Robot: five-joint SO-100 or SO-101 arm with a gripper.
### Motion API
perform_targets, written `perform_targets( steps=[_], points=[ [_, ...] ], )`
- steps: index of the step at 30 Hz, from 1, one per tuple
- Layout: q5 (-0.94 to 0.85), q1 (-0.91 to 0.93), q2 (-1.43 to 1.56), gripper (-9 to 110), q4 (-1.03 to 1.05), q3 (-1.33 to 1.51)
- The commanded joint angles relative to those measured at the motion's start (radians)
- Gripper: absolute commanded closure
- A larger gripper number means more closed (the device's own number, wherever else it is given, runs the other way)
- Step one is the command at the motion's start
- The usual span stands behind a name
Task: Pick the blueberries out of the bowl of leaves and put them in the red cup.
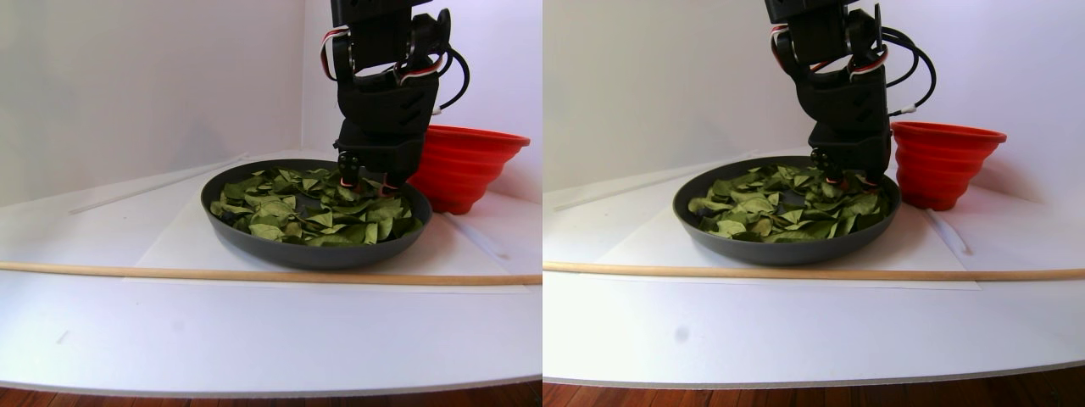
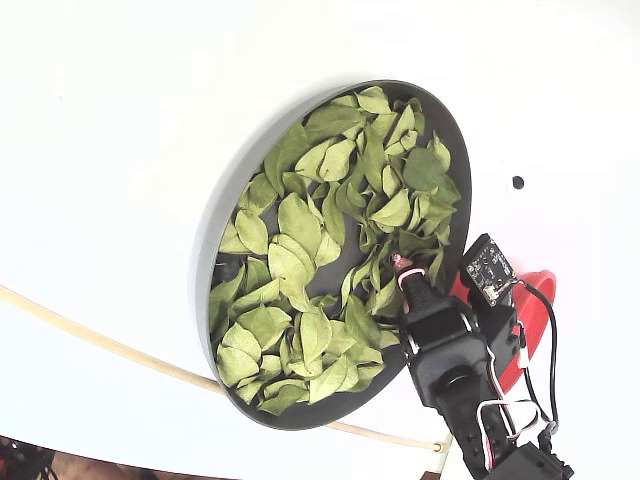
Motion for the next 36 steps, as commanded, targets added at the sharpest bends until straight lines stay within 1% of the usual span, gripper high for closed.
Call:
perform_targets(
  steps=[1,11,16,25,36],
  points=[
    [0.009,0.017,0.000,82,-0.009,-0.012],
    [0.054,0.009,-0.048,82,-0.009,-0.008],
    [0.064,0.003,-0.051,85,-0.009,0.014],
    [0.060,-0.012,-0.035,90,-0.009,0.063],
    [0.046,-0.029,0.021,91,0.006,0.061]
  ],
)
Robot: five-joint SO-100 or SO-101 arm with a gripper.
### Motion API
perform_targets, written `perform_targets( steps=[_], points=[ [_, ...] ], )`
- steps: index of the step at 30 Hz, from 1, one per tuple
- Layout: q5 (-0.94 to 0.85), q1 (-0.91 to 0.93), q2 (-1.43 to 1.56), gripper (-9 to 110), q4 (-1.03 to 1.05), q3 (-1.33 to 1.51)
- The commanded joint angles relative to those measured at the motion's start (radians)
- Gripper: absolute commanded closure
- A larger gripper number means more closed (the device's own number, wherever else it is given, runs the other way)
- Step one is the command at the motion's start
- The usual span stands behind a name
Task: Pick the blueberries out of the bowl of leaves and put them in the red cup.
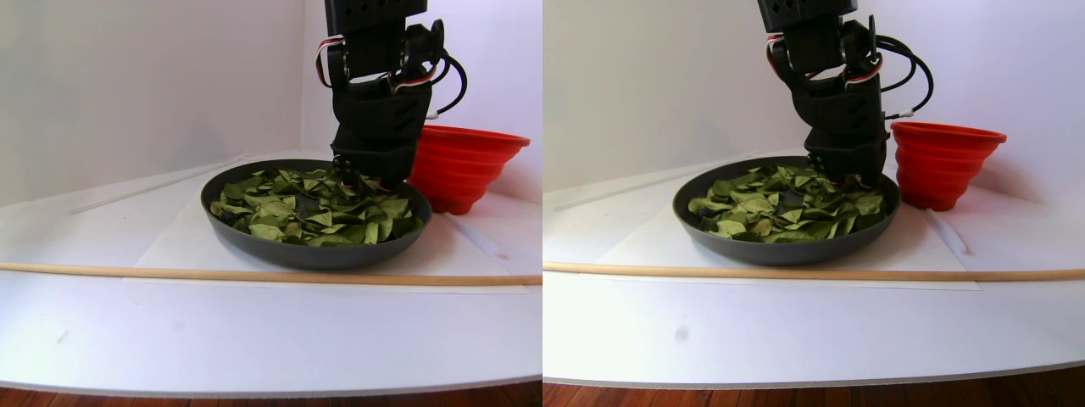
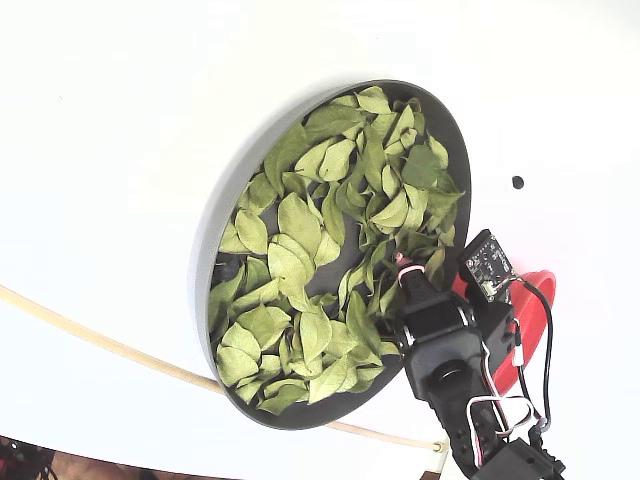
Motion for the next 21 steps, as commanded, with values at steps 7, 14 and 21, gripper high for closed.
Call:
perform_targets(
  steps=[7,14,21],
  points=[
    [-0.026,-0.008,0.080,91,0.038,-0.037],
    [-0.048,-0.008,0.110,91,0.064,-0.066],
    [-0.060,-0.012,0.138,92,0.084,-0.081]
  ],
)
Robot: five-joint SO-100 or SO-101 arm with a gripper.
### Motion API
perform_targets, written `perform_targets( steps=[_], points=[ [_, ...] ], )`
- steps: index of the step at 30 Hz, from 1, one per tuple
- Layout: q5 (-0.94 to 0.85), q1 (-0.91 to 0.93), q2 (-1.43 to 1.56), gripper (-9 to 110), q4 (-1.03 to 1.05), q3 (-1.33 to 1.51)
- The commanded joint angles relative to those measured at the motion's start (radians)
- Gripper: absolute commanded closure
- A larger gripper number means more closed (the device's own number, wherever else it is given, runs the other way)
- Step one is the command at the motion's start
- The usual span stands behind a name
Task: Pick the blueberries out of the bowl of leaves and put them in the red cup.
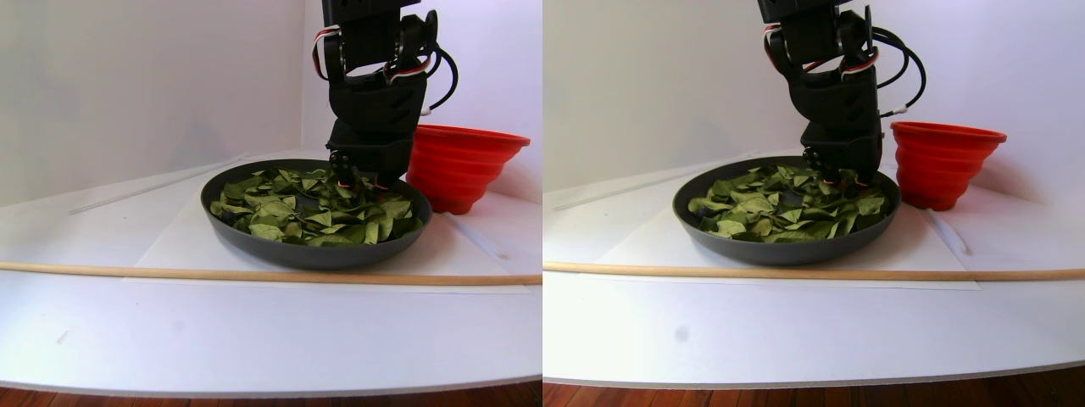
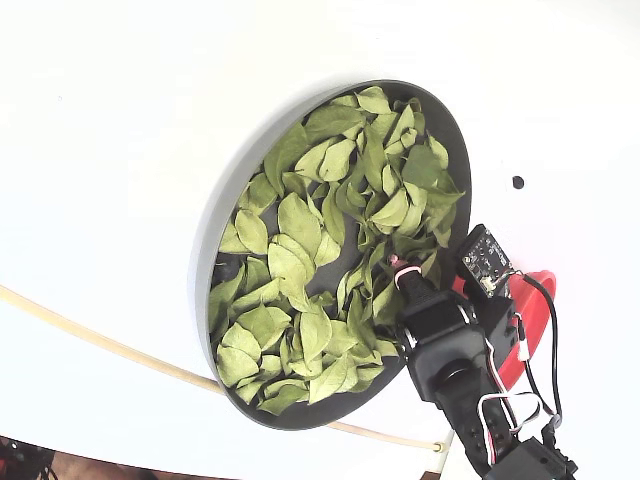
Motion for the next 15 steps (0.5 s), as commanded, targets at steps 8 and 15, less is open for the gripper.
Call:
perform_targets(
  steps=[8,15],
  points=[
    [-0.025,-0.006,0.101,92,0.021,-0.041],
    [-0.035,-0.011,0.120,92,0.040,-0.063]
  ],
)
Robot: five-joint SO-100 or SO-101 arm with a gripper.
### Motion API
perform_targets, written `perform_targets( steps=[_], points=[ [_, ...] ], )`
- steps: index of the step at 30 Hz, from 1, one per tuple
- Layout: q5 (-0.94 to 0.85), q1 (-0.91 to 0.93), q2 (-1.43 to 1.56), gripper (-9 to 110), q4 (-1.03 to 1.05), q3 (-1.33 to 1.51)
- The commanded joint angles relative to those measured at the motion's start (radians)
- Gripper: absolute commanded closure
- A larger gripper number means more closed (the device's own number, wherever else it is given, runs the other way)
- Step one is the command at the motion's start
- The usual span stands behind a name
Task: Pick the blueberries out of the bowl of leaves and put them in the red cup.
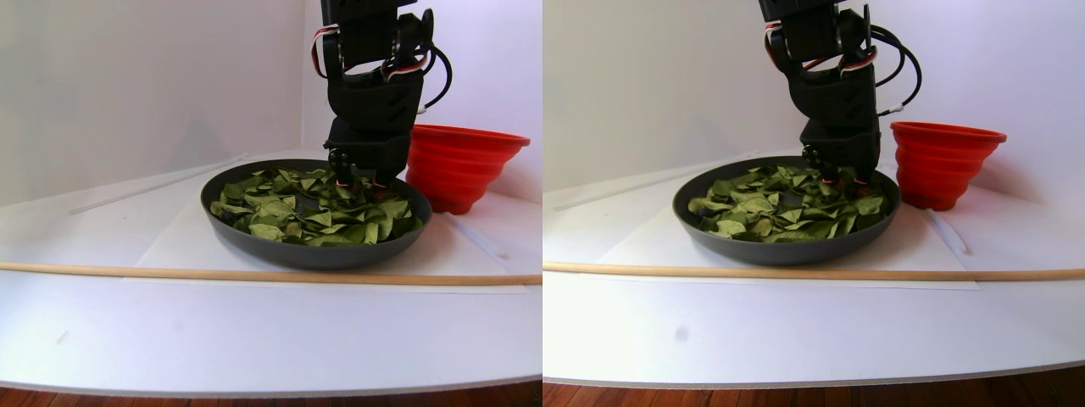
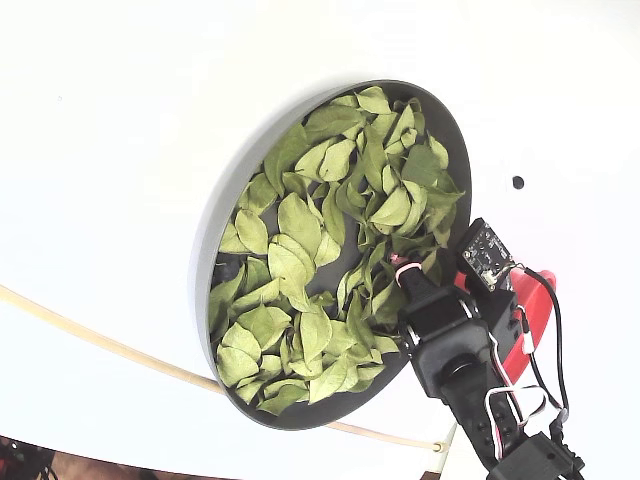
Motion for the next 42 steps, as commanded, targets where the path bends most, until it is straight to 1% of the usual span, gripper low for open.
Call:
perform_targets(
  steps=[1,19,42],
  points=[
    [-0.006,-0.003,0.114,92,0.012,-0.032],
    [-0.025,-0.018,0.186,92,0.091,-0.064],
    [-0.080,-0.012,0.314,92,0.206,-0.035]
  ],
)
